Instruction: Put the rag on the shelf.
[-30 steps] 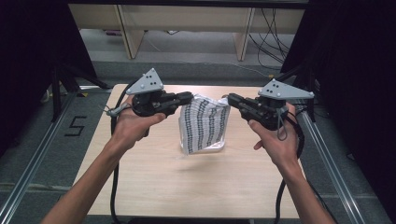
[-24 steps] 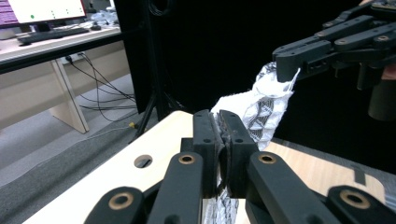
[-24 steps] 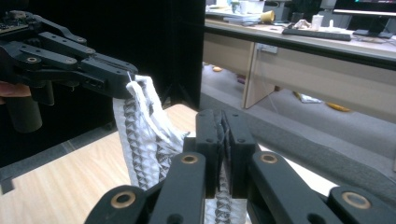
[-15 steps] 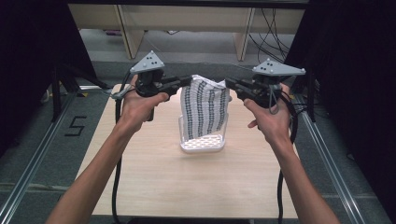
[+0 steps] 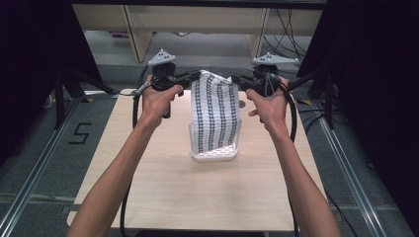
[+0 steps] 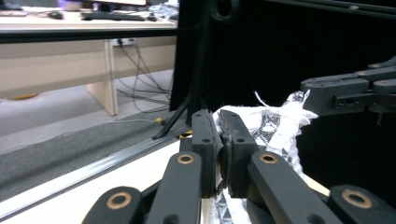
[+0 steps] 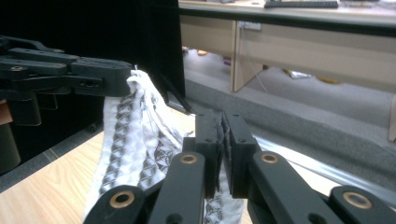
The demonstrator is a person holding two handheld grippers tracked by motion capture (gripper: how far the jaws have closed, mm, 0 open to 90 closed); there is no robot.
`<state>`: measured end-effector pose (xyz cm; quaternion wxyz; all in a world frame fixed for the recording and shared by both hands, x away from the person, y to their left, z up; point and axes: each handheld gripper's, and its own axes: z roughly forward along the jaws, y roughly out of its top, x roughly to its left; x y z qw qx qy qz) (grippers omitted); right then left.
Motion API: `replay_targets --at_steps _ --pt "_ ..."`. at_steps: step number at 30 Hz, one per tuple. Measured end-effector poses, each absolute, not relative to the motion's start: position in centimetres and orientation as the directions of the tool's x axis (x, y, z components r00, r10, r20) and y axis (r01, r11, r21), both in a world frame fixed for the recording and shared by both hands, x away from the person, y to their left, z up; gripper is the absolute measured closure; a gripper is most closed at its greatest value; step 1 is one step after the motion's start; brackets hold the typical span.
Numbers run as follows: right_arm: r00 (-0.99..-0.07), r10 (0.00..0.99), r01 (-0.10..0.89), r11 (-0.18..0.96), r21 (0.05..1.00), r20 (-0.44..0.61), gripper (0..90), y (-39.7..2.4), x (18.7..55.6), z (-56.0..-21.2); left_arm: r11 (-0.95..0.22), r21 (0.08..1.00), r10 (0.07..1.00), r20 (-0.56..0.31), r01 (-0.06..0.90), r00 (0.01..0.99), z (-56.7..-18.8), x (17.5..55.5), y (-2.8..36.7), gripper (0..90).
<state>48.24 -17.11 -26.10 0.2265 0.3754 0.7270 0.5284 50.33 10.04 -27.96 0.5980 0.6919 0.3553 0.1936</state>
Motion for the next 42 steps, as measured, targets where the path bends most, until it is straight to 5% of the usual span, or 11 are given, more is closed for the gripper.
replay_targets --at_steps 16,28,38,42 --pt "-0.545 0.826 0.444 0.143 0.884 0.141 85.3 -15.8 52.6 -29.5 0.008 0.915 0.751 -0.272 0.404 0.602 -31.6 53.3 9.9 83.4" --pt "-0.510 0.853 0.489 0.182 0.853 0.110 84.2 -15.3 53.7 -31.6 -0.046 0.896 0.745 -0.263 0.442 0.613 -33.7 54.0 9.5 80.4" --pt "-0.491 0.865 0.523 0.202 0.828 0.099 81.2 -15.7 53.9 -33.4 -0.101 0.883 0.735 -0.244 0.459 0.633 -34.5 54.0 9.1 70.5" --pt "-0.495 0.864 0.531 0.215 0.820 0.094 77.2 -15.7 54.0 -33.9 -0.107 0.874 0.744 -0.246 0.474 0.622 -34.7 54.1 9.0 57.6"
